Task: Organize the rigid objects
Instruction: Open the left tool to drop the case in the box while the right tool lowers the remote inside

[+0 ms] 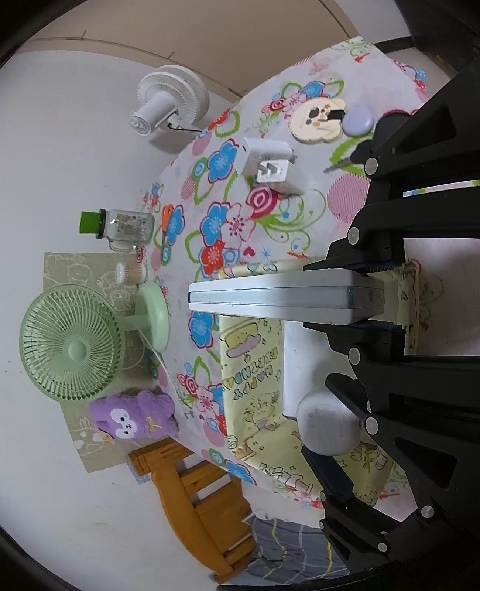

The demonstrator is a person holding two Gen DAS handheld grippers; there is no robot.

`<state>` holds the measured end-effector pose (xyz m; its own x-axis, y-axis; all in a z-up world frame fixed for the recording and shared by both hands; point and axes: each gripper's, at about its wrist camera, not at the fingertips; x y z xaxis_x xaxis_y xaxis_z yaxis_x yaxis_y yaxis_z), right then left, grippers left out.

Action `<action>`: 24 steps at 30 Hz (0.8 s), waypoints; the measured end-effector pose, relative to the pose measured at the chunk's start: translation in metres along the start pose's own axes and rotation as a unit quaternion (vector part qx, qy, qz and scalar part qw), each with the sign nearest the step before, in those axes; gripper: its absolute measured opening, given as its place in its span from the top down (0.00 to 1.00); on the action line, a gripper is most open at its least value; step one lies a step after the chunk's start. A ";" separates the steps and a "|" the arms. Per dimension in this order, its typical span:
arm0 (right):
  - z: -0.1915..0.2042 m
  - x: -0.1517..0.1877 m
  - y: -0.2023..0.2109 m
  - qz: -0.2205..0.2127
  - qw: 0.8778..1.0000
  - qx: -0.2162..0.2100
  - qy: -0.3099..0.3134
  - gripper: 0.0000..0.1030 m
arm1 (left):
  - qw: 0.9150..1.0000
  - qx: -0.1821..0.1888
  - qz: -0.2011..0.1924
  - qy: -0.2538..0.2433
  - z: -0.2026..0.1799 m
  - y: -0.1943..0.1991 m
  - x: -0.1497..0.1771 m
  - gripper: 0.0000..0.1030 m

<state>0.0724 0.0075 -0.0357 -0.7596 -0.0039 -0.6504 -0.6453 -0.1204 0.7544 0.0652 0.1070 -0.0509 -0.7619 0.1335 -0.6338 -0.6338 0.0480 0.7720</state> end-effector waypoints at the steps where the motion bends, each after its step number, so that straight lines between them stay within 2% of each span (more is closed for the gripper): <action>1: 0.002 0.001 -0.002 0.002 1.000 0.000 0.000 0.78 | 1.000 0.000 0.002 0.000 0.001 -0.001 0.001 0.45; 16: 0.009 0.007 -0.025 0.021 0.999 -0.006 -0.024 0.78 | 1.000 0.001 0.012 -0.001 0.015 -0.018 0.005 0.42; 18: 0.009 0.007 -0.025 0.020 0.999 -0.005 -0.028 0.75 | 1.000 0.000 0.017 0.001 0.015 -0.019 0.005 0.42; 21: 0.012 0.006 -0.023 0.015 1.000 0.011 -0.017 0.64 | 1.000 -0.006 0.020 0.004 0.016 -0.020 0.005 0.28; 24: 0.011 0.006 -0.024 0.023 1.000 0.005 -0.019 0.61 | 1.000 -0.010 0.021 0.006 0.017 -0.019 0.005 0.25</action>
<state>0.0821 0.0213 -0.0566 -0.7912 0.0289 -0.6109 -0.6100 -0.1104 0.7847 0.0755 0.1237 -0.0678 -0.7894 0.1235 -0.6014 -0.6036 0.0225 0.7969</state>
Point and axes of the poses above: each gripper's, at about its wrist camera, not at the fingertips, and y roughly against the way its jaws point, z to its left, x to its underside, and after that the axes turned 3 degrees about -y, right-handed
